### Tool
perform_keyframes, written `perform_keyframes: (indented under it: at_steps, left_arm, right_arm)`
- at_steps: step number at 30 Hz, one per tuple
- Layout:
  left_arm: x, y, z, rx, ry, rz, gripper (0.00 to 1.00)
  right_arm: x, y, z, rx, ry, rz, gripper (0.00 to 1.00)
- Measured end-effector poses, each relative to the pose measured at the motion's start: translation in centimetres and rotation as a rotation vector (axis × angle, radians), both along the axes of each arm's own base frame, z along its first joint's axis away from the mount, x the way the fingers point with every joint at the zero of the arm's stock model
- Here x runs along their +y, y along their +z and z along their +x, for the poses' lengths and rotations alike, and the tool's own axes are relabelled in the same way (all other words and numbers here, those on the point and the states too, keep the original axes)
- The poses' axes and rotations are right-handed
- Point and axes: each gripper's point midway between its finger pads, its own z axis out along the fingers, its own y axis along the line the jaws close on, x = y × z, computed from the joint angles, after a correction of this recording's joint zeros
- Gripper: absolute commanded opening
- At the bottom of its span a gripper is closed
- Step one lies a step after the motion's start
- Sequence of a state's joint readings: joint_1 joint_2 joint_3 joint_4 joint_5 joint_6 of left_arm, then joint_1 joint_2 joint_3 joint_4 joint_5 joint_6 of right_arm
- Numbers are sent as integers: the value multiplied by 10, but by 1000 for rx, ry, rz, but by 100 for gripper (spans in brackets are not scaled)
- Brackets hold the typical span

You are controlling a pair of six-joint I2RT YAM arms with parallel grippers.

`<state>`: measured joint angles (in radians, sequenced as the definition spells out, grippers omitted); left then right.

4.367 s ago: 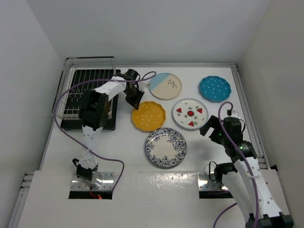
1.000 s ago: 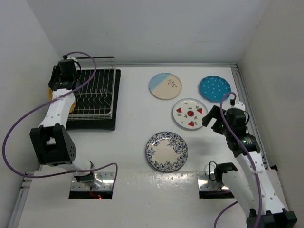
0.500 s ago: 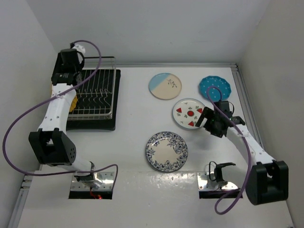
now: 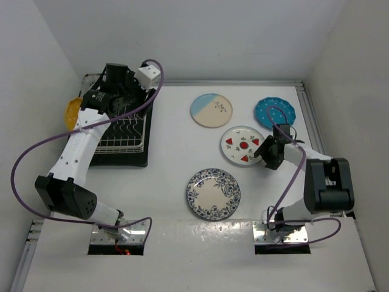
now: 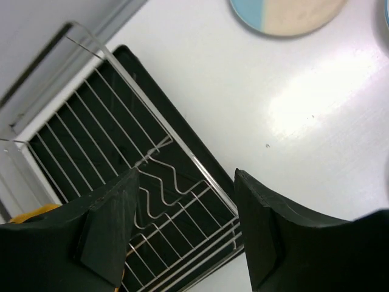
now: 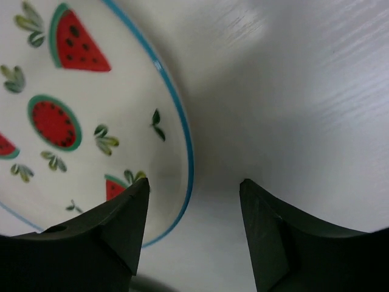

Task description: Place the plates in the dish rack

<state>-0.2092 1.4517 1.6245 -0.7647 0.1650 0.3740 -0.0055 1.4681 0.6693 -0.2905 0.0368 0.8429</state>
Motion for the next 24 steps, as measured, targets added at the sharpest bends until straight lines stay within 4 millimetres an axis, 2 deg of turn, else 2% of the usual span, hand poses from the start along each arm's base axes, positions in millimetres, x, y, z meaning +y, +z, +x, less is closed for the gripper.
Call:
perform_keyframes:
  at_steps: [2,4,5,8,9,10,18,21,24]
  left_arm:
    - [-2,-10,-5,36,-10,-1,68]
    - [-4,-20,-9,68,-17,2,68]
    - [-5,-24,-11,79,-21,3,68]
    - [-9,-35,-17,114,-34,4,68]
    - [-9,-38,-18,122,-37,6,68]
    - [-10,-41,-19,130,-40,8,68]
    - [-13,-48,-24,152,-51,17,68]
    - [-19,-48,-25,150,-71,24,68]
    - [-30,-51,-25,159,-102,30,68]
  right_arm:
    - [-2,-12,3,38,-12,15,54]
    - [-2,-11,17,18,-19,31,40]
    - [-2,-13,20,13,-22,38,28]
    - [0,-14,24,-3,-30,62,12]
    - [2,-14,25,-10,-32,75,3]
    - [2,-13,27,-16,-35,87,0]
    - [5,-3,30,-85,55,82,0]
    - [7,20,36,-169,155,-27,0]
    - [18,50,46,-274,308,-162,0]
